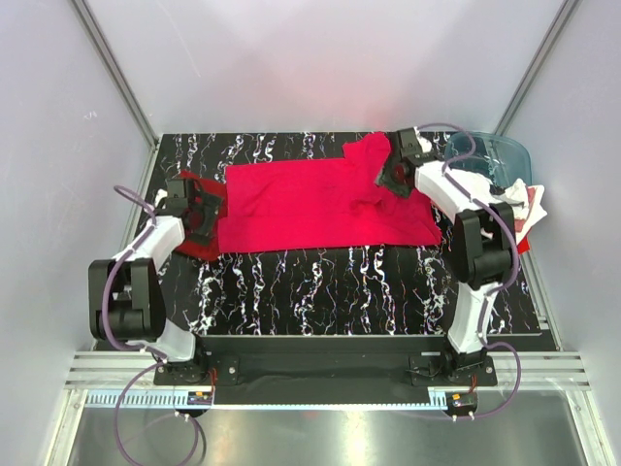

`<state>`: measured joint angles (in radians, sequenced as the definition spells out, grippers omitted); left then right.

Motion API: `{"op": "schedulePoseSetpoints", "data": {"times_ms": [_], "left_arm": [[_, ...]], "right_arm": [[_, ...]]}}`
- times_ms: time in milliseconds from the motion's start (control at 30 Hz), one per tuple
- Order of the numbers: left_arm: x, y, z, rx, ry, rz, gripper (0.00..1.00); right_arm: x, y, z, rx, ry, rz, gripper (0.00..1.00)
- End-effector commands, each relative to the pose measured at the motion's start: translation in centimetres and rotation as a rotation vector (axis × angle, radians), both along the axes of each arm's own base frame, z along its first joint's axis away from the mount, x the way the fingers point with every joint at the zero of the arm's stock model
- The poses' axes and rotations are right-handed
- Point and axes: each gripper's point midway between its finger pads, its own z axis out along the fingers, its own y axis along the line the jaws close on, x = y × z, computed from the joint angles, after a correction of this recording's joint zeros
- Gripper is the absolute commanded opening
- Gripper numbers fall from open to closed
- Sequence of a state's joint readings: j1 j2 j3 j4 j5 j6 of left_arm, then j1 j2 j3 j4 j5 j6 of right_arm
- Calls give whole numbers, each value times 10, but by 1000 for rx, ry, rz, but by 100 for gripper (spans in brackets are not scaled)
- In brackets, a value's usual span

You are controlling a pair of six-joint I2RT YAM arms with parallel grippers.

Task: Fold and stack the t-shirts
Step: Fold the tshirt

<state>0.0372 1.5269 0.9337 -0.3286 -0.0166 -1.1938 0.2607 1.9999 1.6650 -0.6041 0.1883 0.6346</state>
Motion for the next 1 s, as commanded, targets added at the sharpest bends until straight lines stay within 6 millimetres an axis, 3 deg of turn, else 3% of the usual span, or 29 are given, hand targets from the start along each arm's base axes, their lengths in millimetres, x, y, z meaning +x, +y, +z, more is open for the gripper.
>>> {"op": "schedulePoseSetpoints", "data": {"times_ms": [0,133,333,433,600,700,900,967], "left_arm": [[9,12,46,98,-144,-28,90],[-7,19,51,163,-129,-40,90],[-28,15,37,188,-99,-101,86],[-40,11,21,175,-84,-121,83],[-54,13,9,163,-40,-95,81],[-52,4,14,127,-49,-124,78],[-57,12,21,150,-51,-78,77],[-58,17,24,166,-55,-49,77]], "right_arm": [[-8,4,37,88,-140,-1,59],[-40,11,28,164,-148,38,61],[-91,-3,-13,171,-94,0,57],[-89,-13,-21,159,-126,-72,54],[-92,-20,-62,136,-55,-143,49],[-94,-22,-80,117,3,-164,49],[-95,-43,-88,53,0,-250,47],[-95,-47,-89,37,11,-269,39]]}}
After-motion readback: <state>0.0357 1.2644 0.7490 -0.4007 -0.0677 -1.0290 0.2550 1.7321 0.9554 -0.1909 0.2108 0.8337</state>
